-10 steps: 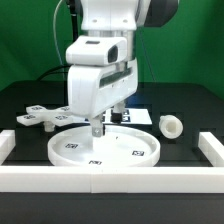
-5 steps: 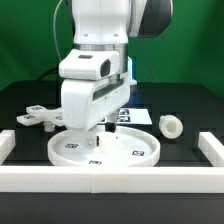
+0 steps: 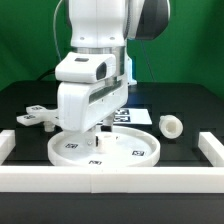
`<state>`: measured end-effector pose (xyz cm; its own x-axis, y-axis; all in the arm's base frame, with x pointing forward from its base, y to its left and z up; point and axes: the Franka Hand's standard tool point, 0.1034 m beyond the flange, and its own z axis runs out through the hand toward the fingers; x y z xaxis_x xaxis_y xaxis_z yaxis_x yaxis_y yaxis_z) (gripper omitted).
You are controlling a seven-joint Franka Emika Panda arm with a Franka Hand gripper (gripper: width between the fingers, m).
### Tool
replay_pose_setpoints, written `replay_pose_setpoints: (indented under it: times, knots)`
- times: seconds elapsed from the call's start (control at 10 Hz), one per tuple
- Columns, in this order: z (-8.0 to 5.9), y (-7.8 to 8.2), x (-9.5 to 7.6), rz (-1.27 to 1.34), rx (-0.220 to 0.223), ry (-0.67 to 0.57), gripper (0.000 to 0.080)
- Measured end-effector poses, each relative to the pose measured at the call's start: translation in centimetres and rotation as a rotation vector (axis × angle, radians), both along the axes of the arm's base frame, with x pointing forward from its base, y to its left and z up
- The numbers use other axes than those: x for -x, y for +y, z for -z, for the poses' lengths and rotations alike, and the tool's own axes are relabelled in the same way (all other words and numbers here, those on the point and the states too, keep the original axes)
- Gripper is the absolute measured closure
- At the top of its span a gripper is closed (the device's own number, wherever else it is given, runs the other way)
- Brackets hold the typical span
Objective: Assemble round table
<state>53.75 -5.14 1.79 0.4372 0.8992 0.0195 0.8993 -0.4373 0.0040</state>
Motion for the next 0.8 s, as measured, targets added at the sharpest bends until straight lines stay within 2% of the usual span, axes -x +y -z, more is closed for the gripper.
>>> replay_pose_setpoints:
  times: [0.8]
  knots:
    - [0.0, -0.01, -0.01, -0.001, 0.0, 0.0, 0.04]
